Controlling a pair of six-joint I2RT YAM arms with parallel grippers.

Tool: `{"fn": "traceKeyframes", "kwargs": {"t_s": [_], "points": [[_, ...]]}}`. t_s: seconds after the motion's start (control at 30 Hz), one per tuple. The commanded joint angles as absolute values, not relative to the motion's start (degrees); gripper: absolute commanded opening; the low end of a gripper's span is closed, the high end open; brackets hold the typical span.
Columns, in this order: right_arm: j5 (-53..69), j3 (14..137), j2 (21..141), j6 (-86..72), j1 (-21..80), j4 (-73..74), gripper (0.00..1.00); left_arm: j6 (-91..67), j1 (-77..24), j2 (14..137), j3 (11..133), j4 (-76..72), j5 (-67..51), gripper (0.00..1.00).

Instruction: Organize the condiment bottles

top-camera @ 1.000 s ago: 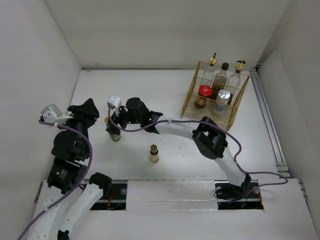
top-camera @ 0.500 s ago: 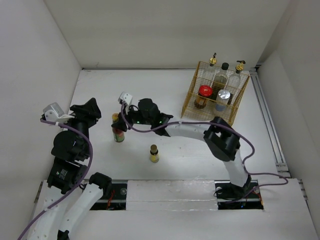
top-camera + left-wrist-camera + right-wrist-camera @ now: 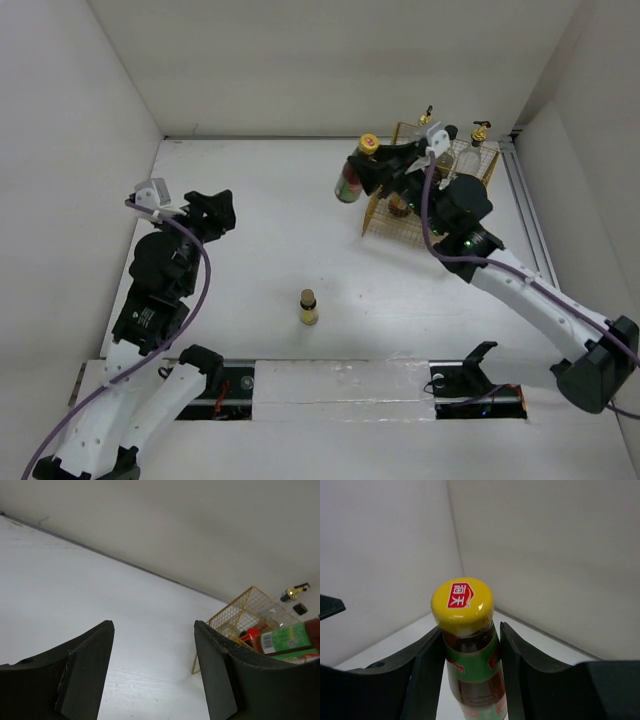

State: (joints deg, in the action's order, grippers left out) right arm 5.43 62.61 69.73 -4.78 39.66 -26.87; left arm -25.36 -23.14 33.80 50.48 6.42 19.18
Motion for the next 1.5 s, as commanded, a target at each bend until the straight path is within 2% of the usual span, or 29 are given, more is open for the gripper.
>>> {"fn": "traceKeyframes", "kwargs": {"t_s": [0.0,0.2,0.53,0.8,1.0,1.47], "points": [[-0.4,60.8,64.4,-3.5,36.6,-24.6,0.21,-24.1,-22.9,35.7,50.5,3.8,13.4,0.61],[-0.4,60.3,62.4,-3.5,27.6,-15.1,0.19,-24.1,-22.9,38.8,50.5,3.8,11.2,0.61],[3.4,58.6,66.8,-5.4,20.0,-15.6,0.18,-24.1,-22.9,40.9,50.5,3.8,11.2,0.62],[4.0,56.8,70.1,-5.9,19.4,-19.5,0.18,-24.1,-22.9,40.9,50.5,3.8,11.2,0.62],[-1.0,49.5,71.7,-8.0,20.0,-29.9,0.18,-24.1,-22.9,41.4,50.5,3.8,11.2,0.62],[-8.8,47.3,76.9,-9.3,22.1,-39.6,0.17,-24.1,-22.9,41.4,50.5,3.8,11.1,0.62]]}}
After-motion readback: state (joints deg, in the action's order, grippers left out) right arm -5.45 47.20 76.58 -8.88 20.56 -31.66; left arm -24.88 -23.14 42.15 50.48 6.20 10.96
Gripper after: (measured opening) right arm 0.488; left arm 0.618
